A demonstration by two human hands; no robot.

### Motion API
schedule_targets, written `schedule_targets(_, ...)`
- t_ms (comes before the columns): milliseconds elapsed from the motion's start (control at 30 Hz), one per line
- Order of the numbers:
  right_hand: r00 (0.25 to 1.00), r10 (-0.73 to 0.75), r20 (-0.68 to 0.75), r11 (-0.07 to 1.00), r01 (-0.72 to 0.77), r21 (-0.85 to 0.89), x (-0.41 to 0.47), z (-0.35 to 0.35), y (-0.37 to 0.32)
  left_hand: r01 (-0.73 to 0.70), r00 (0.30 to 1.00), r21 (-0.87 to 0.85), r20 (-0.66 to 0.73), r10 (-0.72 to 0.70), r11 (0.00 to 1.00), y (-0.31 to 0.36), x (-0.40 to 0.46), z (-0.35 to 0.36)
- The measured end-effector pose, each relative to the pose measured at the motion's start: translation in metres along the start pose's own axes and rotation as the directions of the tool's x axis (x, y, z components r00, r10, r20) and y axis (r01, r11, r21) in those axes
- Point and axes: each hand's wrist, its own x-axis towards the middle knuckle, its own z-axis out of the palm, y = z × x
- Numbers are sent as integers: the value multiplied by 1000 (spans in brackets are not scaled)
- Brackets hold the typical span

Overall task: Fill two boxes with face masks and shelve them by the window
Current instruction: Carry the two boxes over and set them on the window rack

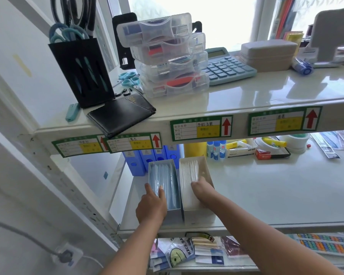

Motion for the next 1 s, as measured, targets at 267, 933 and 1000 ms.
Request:
schedule_targets(267, 998, -7, -61, 1000, 7, -5, 2, -6, -6, -4, 999, -24, -32, 3, 1000, -1, 1, 3)
schedule_targets(933, 995, -42, 93, 998, 37, 59, -17, 59, -75, 30, 999, -46, -25, -31, 999, -2, 2, 2)
schedule_targets(1000, 996, 22, 84, 987, -35, 157, -11, 65, -76, 38, 999, -54, -27, -39, 998, -3, 1, 2)
